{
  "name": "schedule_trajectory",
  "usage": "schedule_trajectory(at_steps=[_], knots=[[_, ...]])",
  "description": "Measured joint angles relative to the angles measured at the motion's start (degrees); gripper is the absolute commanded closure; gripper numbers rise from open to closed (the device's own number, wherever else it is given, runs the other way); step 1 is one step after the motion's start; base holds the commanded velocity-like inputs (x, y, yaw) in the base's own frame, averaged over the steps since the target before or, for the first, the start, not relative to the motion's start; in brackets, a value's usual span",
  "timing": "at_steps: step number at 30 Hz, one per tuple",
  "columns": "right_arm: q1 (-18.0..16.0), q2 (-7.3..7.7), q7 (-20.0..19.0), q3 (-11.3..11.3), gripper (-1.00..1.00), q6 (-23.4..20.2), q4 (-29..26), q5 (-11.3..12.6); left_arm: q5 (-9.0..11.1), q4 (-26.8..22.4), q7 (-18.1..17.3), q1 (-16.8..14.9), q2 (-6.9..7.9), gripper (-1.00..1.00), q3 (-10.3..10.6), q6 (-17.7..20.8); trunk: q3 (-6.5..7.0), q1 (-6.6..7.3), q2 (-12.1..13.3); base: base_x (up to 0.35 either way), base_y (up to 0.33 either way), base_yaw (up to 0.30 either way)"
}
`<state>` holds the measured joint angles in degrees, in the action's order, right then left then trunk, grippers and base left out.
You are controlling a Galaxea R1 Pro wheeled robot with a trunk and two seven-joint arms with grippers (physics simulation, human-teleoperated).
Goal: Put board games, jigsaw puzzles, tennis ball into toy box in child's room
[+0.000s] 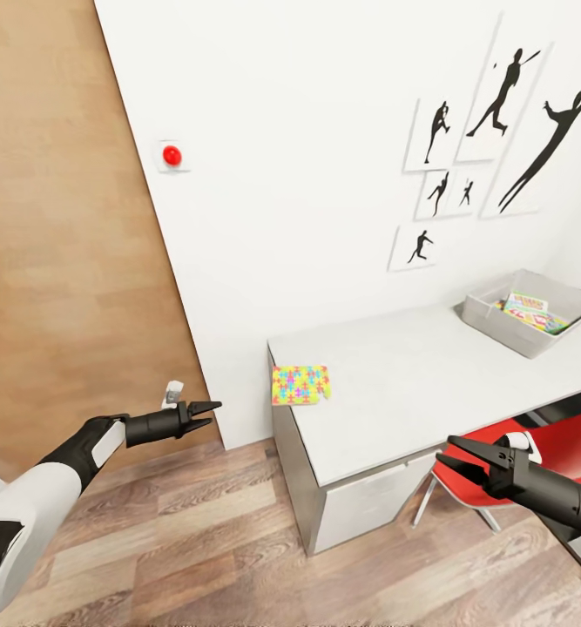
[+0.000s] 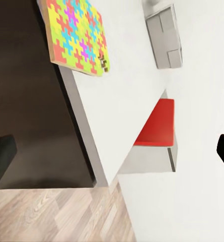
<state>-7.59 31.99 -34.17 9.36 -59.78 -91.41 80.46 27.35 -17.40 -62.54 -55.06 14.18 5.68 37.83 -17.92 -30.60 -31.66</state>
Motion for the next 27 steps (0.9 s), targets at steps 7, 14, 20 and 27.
schedule_trajectory(at_steps=[7, 14, 20, 27], knots=[[0.00, 0.00, 0.00, 0.02, -1.00, 0.00, 0.00, -0.06, 0.00, 0.00, 0.07, 0.02, -0.14, -1.00, 0.00, -0.06, -0.66, 0.00, 0.00, 0.001, 0.000, 0.000], [0.00, 0.00, 0.03, 0.04, -1.00, 0.00, 0.39, -0.09, 0.14, 0.22, 0.08, 0.08, -1.31, -1.00, -0.01, -3.62, -1.32, 0.00, 0.00, 0.000, 0.000, 0.000], [0.00, 0.00, 0.01, 0.07, -1.00, 0.00, 0.72, -0.09, 0.47, 1.49, 0.08, 0.15, -1.54, -1.00, -0.07, -4.16, -1.88, 0.00, 0.00, 0.000, 0.000, 0.000], [0.00, 0.00, 0.09, 0.08, -1.00, 0.02, 1.29, -0.07, 2.34, 3.55, -0.01, 0.17, -1.66, -1.00, -0.48, -5.50, -2.54, 0.00, 0.00, 0.000, 0.000, 0.000]])
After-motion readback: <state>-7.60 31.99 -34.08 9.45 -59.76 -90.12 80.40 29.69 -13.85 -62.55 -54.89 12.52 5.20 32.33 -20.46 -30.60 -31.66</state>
